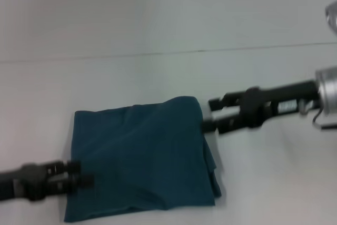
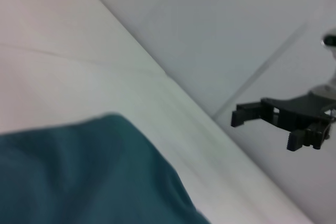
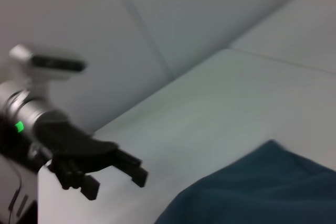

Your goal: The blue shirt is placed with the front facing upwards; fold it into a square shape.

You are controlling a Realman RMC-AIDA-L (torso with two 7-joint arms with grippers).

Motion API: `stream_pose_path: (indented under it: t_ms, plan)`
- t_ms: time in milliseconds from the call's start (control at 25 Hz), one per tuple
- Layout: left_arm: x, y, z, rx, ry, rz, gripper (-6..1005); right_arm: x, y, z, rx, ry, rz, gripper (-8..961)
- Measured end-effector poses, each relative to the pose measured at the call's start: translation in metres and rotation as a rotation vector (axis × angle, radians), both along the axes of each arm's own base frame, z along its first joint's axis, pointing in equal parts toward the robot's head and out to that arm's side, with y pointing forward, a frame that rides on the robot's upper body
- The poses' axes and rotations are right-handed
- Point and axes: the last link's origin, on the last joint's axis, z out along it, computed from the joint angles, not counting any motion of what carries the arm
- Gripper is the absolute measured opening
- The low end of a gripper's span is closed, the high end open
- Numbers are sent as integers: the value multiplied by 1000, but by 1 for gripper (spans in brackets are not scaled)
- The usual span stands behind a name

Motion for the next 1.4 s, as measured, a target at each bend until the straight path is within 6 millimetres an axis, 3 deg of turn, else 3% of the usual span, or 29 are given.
stream_pose_path:
  t_ms: [200,520,920,1400]
  plan:
    - [-7,-23,-18,-42,55,-107,878,15,-30,-37,-38,31,106,941]
    - [-11,-38,-33,7,89,-265,875,27,-62,-70,-170,57,191,941]
    - [-12,-37,-42,49,49,-251,876,29,-69,-96,-117,135,167,942]
    - [-14,-32,-48,80,40,-219,875,48,-87,-117,-16,174,126,941]
